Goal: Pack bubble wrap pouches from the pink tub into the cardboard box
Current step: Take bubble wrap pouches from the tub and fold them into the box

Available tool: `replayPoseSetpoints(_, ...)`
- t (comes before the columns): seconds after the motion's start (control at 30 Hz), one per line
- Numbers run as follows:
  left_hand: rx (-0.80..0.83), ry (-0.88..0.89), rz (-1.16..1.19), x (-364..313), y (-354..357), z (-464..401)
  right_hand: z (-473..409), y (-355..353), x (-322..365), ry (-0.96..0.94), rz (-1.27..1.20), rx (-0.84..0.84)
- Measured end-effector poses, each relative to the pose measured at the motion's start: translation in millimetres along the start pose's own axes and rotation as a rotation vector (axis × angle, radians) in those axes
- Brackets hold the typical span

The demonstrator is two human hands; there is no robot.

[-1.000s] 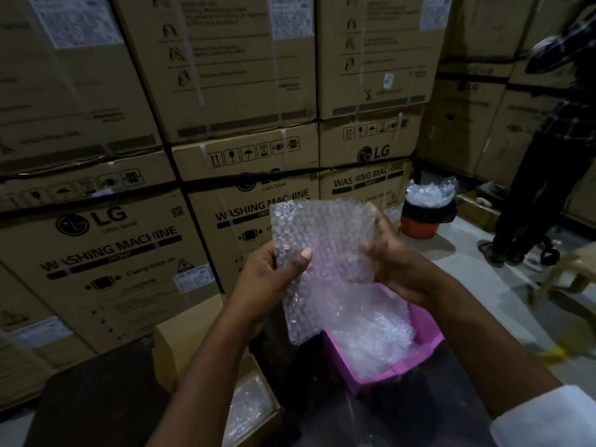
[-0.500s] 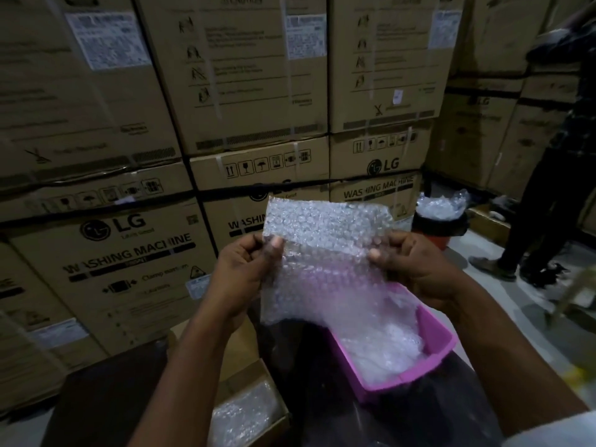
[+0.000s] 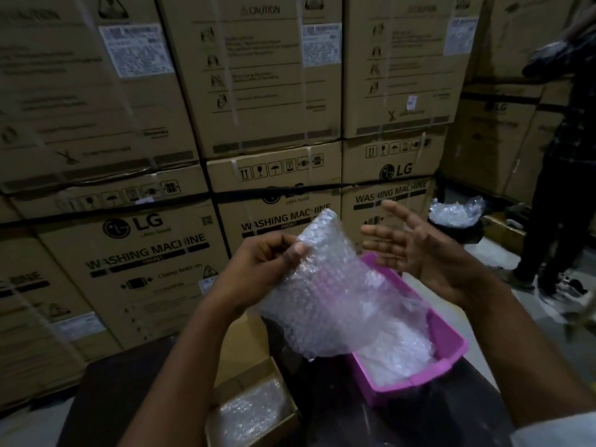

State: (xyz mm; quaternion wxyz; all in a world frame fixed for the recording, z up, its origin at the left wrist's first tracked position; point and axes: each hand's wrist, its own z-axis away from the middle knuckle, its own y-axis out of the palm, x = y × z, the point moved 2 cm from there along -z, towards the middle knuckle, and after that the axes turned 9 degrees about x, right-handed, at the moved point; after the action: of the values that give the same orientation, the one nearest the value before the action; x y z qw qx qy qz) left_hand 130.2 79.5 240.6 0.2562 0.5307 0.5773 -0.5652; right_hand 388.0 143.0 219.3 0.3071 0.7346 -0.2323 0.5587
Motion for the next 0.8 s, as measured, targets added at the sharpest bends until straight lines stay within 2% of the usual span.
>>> replayPoseSetpoints(0.1, 0.191, 0.008, -0.129, -12, 8, -3, -13, 18, 4, 0.183, 0.16, 0.154)
replayPoseSetpoints(0.2, 0.195, 0.007, -0.044, -14, 2, -5, -20, 37, 0, 0.216, 0.28, 0.131)
replayPoseSetpoints(0.27, 0.192, -0.066, 0.259, 5, -10, 0, -22, 36, -2, 0.128, 0.18, 0.014)
replayPoseSetpoints(0.37, 0.267, -0.145, 0.858, 53, -10, 20, -25, 29, -14, 0.051, 0.008, -0.163)
replayPoseSetpoints(0.43, 0.235, -0.222, 1.004, 76, 9, 36, -29, 32, -27, 0.068, 0.003, -0.214)
replayPoseSetpoints(0.47, 0.2, -0.272, 0.994, 82, 17, 43, -31, 35, -32, 0.079, 0.017, -0.229)
replayPoseSetpoints(0.53, 0.03, -0.309, 0.783, 85, 21, 47, -32, 39, -37, 0.096, 0.049, -0.243)
replayPoseSetpoints(0.63, -0.128, -0.322, 0.515, 77, 11, 49, -31, 40, -36, 0.053, -0.016, -0.176)
replayPoseSetpoints(0.73, -0.172, -0.292, 0.411, 72, 1, 57, -29, 47, -49, 0.102, -0.17, -0.08)
replayPoseSetpoints(0.8, -0.125, -0.326, 0.44, 73, 2, 65, -29, 53, -68, 0.196, -0.071, -0.056)
